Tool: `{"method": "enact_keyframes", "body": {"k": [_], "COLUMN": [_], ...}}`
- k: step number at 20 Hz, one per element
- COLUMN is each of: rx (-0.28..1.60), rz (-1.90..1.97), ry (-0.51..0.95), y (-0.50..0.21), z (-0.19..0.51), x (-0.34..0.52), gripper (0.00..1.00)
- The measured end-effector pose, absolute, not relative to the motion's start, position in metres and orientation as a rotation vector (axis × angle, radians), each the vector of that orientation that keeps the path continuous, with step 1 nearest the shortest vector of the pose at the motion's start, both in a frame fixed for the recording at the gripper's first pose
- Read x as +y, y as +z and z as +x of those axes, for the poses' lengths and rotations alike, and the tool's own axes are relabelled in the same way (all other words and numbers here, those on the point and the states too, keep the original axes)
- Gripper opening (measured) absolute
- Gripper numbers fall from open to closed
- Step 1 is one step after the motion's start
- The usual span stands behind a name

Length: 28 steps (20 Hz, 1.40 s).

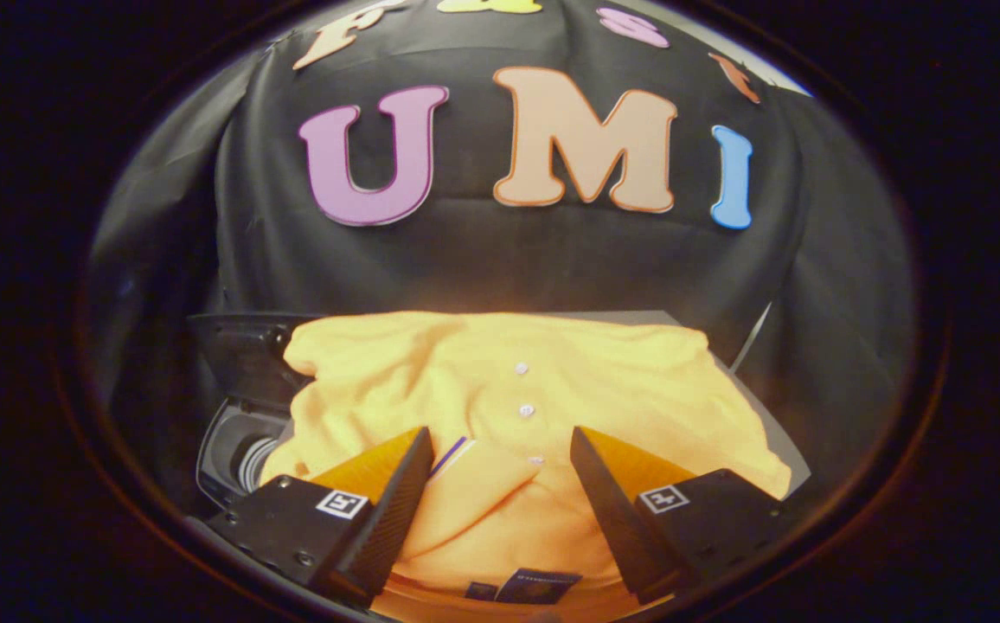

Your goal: Put the clothes into the washing machine and then close the washing machine lid.

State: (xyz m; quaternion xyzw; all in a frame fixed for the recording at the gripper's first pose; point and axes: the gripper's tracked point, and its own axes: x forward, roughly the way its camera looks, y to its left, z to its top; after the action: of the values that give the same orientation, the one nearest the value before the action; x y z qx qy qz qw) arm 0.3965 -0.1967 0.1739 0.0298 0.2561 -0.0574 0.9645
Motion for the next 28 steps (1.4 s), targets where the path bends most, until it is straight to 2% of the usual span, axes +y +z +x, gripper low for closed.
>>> {"method": "enact_keyframes", "body": {"k": [5, 8, 11, 16, 28], "rx": [0.509, 0.468, 0.403, 0.348, 0.409], "rz": [0.058, 0.093, 0.096, 0.111, 0.084], "ry": [-0.137, -0.135, -0.116, -0.023, 0.245], "y": [0.181, 0.185, 0.217, 0.26, 0.236], "z": [0.398, 0.4, 0.402, 0.406, 0.441], "x": [-0.206, -0.198, -0.189, -0.126, 0.047], "gripper": [0.16, 0.06, 0.05, 0.04, 0.04]}}
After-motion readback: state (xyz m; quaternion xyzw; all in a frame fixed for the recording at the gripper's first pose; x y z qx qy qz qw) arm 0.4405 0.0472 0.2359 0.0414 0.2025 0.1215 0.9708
